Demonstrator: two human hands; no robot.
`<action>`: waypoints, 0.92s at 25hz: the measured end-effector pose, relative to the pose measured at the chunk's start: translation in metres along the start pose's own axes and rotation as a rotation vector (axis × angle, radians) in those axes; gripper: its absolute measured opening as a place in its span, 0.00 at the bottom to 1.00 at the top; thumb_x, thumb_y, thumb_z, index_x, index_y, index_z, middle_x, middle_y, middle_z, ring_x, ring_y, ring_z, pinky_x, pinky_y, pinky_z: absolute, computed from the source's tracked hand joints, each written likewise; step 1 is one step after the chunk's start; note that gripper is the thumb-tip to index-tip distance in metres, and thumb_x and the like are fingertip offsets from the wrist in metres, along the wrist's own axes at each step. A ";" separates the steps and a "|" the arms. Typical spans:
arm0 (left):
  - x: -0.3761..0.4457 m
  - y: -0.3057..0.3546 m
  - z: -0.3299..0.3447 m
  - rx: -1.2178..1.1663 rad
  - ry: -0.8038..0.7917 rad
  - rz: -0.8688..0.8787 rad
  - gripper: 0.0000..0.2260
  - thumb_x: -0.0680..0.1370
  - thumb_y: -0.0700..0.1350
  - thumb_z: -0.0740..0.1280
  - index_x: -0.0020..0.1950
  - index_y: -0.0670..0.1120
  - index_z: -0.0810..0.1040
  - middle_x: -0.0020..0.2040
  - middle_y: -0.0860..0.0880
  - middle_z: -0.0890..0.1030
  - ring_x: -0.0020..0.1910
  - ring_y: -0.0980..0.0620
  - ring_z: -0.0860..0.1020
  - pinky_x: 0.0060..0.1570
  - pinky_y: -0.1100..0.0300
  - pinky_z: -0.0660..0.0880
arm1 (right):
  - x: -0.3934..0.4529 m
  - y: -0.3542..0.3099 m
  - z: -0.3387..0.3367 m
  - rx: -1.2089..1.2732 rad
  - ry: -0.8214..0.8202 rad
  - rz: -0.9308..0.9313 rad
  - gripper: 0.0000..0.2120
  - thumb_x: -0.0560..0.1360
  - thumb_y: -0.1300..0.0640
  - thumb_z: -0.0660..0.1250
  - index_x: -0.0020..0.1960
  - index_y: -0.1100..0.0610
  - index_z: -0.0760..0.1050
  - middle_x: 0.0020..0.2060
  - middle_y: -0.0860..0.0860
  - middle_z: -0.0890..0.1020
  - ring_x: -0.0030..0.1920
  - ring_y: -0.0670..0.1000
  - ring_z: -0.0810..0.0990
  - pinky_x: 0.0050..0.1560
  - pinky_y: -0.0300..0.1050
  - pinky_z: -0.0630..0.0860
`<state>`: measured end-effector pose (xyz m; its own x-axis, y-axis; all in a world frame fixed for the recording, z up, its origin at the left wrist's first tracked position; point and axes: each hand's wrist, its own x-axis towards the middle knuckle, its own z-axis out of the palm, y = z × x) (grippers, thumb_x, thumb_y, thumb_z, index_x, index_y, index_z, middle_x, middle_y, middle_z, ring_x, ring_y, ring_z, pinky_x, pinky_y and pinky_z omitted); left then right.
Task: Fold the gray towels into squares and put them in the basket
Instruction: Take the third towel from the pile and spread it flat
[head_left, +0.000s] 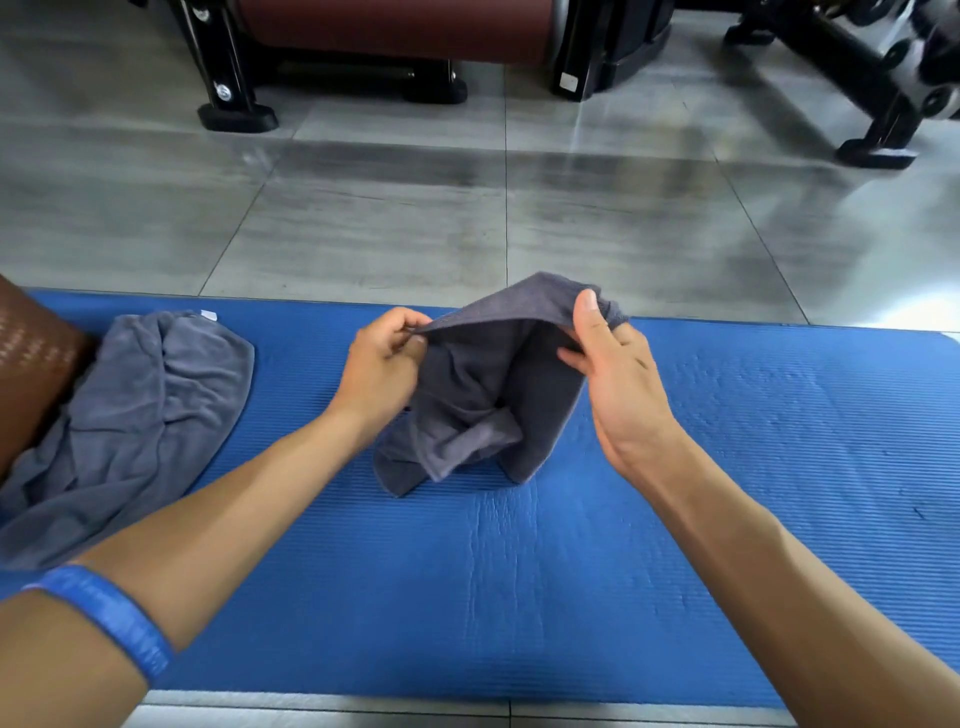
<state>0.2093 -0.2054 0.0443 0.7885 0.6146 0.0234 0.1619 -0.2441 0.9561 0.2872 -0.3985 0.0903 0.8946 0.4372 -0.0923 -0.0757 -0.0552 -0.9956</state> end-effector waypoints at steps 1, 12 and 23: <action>-0.001 -0.004 -0.005 -0.068 -0.031 -0.047 0.10 0.80 0.40 0.62 0.43 0.53 0.77 0.38 0.52 0.80 0.38 0.52 0.75 0.41 0.55 0.73 | 0.000 0.002 -0.002 -0.077 0.054 -0.029 0.31 0.76 0.35 0.61 0.47 0.65 0.76 0.43 0.55 0.83 0.43 0.49 0.81 0.51 0.43 0.78; -0.009 0.001 -0.010 -0.039 -0.420 -0.245 0.10 0.81 0.37 0.63 0.49 0.46 0.82 0.42 0.53 0.84 0.44 0.57 0.80 0.48 0.61 0.75 | 0.015 0.061 -0.071 -0.461 0.539 -0.018 0.12 0.79 0.47 0.64 0.46 0.53 0.82 0.54 0.36 0.74 0.61 0.52 0.71 0.64 0.53 0.69; 0.020 0.106 -0.014 0.555 -0.568 -0.063 0.12 0.67 0.53 0.78 0.44 0.48 0.82 0.36 0.54 0.83 0.35 0.57 0.79 0.38 0.60 0.76 | 0.027 0.024 -0.079 0.128 -0.014 -0.098 0.24 0.68 0.76 0.58 0.56 0.54 0.72 0.42 0.51 0.77 0.40 0.48 0.75 0.35 0.42 0.74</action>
<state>0.2336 -0.2089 0.1498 0.9257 0.2001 -0.3210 0.3704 -0.6517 0.6618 0.3441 -0.4590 0.0654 0.8942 0.4476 0.0063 -0.0447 0.1032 -0.9937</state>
